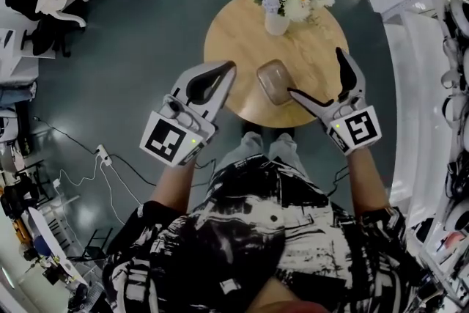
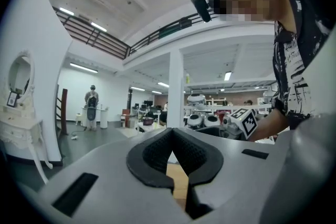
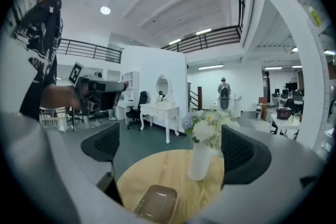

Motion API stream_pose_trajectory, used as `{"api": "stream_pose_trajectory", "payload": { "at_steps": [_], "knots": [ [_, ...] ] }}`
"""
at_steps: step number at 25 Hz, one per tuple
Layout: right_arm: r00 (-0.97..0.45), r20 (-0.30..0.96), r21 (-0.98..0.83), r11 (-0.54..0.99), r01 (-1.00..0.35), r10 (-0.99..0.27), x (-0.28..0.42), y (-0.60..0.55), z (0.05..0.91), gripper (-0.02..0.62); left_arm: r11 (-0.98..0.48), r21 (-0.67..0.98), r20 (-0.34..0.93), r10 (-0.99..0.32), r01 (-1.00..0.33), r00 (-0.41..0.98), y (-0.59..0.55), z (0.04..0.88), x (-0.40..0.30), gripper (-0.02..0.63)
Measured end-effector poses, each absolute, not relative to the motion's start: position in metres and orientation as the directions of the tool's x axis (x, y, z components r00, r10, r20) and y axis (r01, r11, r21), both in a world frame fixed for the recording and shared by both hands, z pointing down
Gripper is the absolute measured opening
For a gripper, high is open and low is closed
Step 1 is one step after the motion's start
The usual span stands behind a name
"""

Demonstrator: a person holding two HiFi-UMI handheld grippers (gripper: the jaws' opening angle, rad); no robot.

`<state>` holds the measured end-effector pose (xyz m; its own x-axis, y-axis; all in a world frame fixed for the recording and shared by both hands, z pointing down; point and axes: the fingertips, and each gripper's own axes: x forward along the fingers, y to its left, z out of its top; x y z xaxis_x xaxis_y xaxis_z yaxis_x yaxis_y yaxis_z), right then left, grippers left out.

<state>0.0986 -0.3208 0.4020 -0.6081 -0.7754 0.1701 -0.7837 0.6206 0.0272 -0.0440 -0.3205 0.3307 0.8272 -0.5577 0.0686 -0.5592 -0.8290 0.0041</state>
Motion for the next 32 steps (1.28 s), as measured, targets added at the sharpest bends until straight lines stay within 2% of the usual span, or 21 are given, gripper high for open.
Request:
{"api": "stream_pose_trajectory", "payload": {
  "at_steps": [11,22,24,27,32],
  "knots": [
    [-0.633,0.424,-0.145,0.641,-0.754,-0.648,0.095,-0.353,0.574,0.575,-0.806,0.041,0.100,-0.584,-0.590,0.805,-0.319,0.359,-0.034,0.000],
    [-0.624,0.581,-0.237,0.625,-0.744,-0.523,0.100,-0.363,0.667,0.564,-0.803,0.034,0.076,-0.592,-0.595,0.802,-0.325,0.354,-0.026,0.000],
    [-0.626,0.592,-0.258,0.617,-0.743,-0.507,0.102,-0.362,0.673,0.532,-0.799,0.038,0.080,-0.596,-0.600,0.799,-0.325,0.356,-0.028,0.000],
    [-0.621,0.613,-0.276,0.604,-0.748,-0.488,0.109,-0.364,0.681,0.439,-0.797,0.042,0.085,-0.599,-0.603,0.797,-0.326,0.358,-0.029,0.000],
    [-0.603,0.657,-0.289,0.588,-0.756,-0.453,0.119,-0.367,0.697,0.197,-0.797,0.049,0.089,-0.597,-0.602,0.797,-0.329,0.362,-0.028,0.000]
  ]
}}
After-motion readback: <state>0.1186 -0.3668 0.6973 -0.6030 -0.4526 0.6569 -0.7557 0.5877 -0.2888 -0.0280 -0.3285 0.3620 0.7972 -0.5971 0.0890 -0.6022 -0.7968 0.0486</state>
